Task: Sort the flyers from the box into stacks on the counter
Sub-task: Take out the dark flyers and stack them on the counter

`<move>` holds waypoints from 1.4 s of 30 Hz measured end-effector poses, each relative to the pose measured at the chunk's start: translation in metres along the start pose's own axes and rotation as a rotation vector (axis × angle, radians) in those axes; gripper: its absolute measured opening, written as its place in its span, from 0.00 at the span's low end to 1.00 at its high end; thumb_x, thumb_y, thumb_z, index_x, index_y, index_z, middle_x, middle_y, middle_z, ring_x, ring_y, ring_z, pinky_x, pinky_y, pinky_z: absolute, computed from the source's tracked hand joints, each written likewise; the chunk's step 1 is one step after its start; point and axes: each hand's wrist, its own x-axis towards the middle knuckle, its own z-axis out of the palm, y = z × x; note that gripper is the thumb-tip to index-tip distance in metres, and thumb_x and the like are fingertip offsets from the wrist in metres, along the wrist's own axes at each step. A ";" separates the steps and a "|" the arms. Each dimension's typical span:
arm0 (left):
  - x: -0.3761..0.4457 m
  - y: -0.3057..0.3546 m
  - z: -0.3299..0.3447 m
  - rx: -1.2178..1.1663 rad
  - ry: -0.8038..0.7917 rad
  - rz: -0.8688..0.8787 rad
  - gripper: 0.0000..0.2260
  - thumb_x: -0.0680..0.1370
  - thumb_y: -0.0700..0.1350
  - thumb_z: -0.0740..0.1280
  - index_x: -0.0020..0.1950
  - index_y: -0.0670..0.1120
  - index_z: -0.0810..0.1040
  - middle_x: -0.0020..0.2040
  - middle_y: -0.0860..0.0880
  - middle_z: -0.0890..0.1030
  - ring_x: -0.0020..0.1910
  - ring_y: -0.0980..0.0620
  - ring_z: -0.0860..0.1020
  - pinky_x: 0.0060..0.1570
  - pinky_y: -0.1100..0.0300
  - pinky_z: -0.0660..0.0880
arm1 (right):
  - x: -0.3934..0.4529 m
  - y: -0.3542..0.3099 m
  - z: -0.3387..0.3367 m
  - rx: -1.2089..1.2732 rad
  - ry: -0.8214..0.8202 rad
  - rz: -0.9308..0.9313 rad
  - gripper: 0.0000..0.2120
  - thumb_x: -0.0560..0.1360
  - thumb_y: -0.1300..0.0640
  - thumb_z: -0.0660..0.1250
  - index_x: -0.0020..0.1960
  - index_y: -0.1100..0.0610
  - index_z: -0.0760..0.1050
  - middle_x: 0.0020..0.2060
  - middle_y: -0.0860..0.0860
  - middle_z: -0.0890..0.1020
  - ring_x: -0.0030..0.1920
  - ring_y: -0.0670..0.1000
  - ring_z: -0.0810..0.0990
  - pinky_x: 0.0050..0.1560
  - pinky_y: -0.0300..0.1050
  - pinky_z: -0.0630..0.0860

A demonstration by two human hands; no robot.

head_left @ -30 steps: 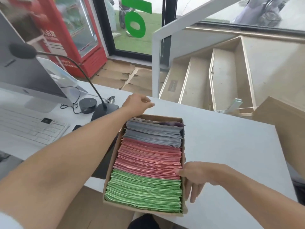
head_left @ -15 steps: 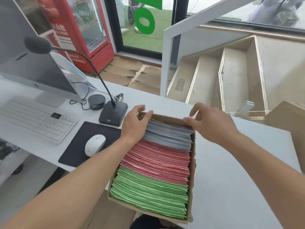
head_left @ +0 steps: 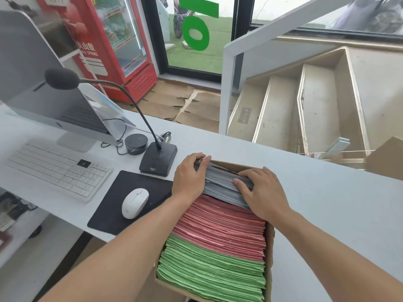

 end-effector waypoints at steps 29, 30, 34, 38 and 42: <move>0.022 -0.007 -0.003 0.038 -0.222 0.158 0.15 0.73 0.66 0.70 0.44 0.55 0.81 0.58 0.62 0.80 0.59 0.65 0.75 0.58 0.68 0.69 | -0.023 -0.011 -0.001 0.125 0.006 0.233 0.15 0.81 0.39 0.60 0.64 0.41 0.77 0.53 0.42 0.80 0.64 0.49 0.71 0.72 0.46 0.64; 0.022 -0.006 -0.004 0.044 -0.239 0.155 0.15 0.73 0.66 0.71 0.44 0.55 0.81 0.58 0.62 0.79 0.59 0.66 0.74 0.56 0.71 0.67 | -0.019 -0.008 -0.004 0.126 -0.042 0.233 0.16 0.80 0.38 0.61 0.64 0.40 0.77 0.52 0.41 0.80 0.63 0.49 0.72 0.69 0.47 0.68; 0.021 -0.006 -0.009 -0.007 -0.278 0.103 0.14 0.73 0.62 0.74 0.52 0.56 0.81 0.57 0.63 0.80 0.56 0.68 0.74 0.53 0.75 0.66 | -0.002 -0.001 -0.017 0.200 -0.179 0.220 0.14 0.77 0.36 0.66 0.59 0.39 0.79 0.51 0.37 0.82 0.54 0.43 0.79 0.56 0.47 0.79; 0.017 -0.010 -0.010 -0.037 -0.264 0.099 0.18 0.75 0.61 0.72 0.63 0.60 0.76 0.58 0.63 0.80 0.60 0.61 0.76 0.59 0.63 0.72 | 0.006 -0.002 -0.024 0.228 -0.184 0.198 0.15 0.76 0.37 0.69 0.61 0.40 0.78 0.53 0.37 0.82 0.53 0.43 0.79 0.56 0.46 0.79; 0.015 -0.006 -0.013 -0.006 -0.264 0.118 0.16 0.75 0.62 0.71 0.59 0.58 0.78 0.55 0.65 0.79 0.57 0.71 0.73 0.55 0.75 0.66 | 0.007 -0.005 -0.028 0.188 -0.168 0.141 0.17 0.75 0.38 0.71 0.63 0.38 0.77 0.53 0.38 0.77 0.56 0.44 0.77 0.58 0.45 0.75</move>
